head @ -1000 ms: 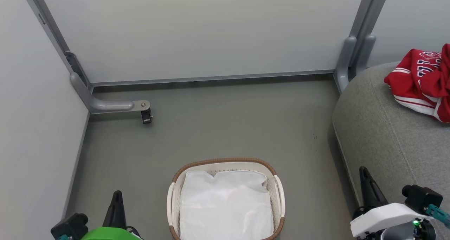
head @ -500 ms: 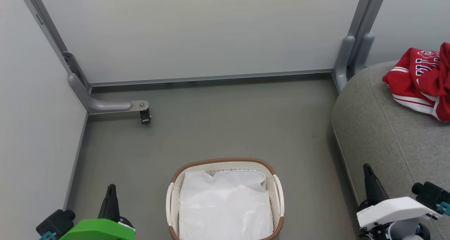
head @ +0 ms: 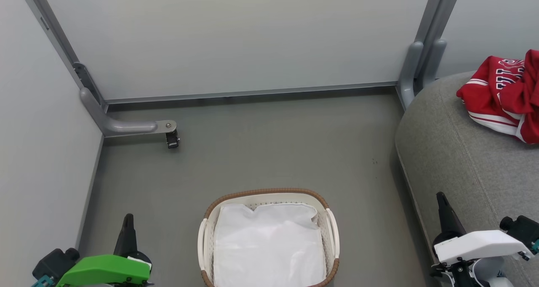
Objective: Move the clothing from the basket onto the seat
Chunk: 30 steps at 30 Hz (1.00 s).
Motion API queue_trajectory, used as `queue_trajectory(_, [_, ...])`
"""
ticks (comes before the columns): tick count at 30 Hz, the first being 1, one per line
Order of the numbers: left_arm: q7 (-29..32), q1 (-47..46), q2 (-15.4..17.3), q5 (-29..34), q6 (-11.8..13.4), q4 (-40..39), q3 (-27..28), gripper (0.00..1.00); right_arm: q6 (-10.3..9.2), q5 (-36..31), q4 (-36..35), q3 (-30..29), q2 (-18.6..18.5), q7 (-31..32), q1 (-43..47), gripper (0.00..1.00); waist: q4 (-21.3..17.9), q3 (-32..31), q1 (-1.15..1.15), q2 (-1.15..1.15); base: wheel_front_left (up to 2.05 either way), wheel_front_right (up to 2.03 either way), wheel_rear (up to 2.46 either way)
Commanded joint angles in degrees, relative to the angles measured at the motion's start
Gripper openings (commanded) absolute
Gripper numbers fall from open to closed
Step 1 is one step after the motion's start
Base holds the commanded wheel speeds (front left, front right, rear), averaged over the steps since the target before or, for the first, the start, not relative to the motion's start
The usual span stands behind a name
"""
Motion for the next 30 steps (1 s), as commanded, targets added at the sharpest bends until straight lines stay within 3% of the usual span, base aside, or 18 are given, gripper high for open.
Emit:
queue_trajectory(1, [0.47,-1.94,-0.12,-1.83,-0.43,-0.8,0.49,0.0,-0.03,1.89,-0.5,-0.36,-0.38,0.52,-1.38,0.0,-0.03,0.01,0.0,0.0,0.0,0.0,0.0])
queue_trajectory(30, [5.1,-3.82,-0.51,-16.69,-1.56,-1.84,3.71,0.0,-0.04,19.09,-0.29,-1.69,-0.5,5.07,-2.91,0.0,-0.65,0.19,0.0,0.0,0.0,0.0,0.0])
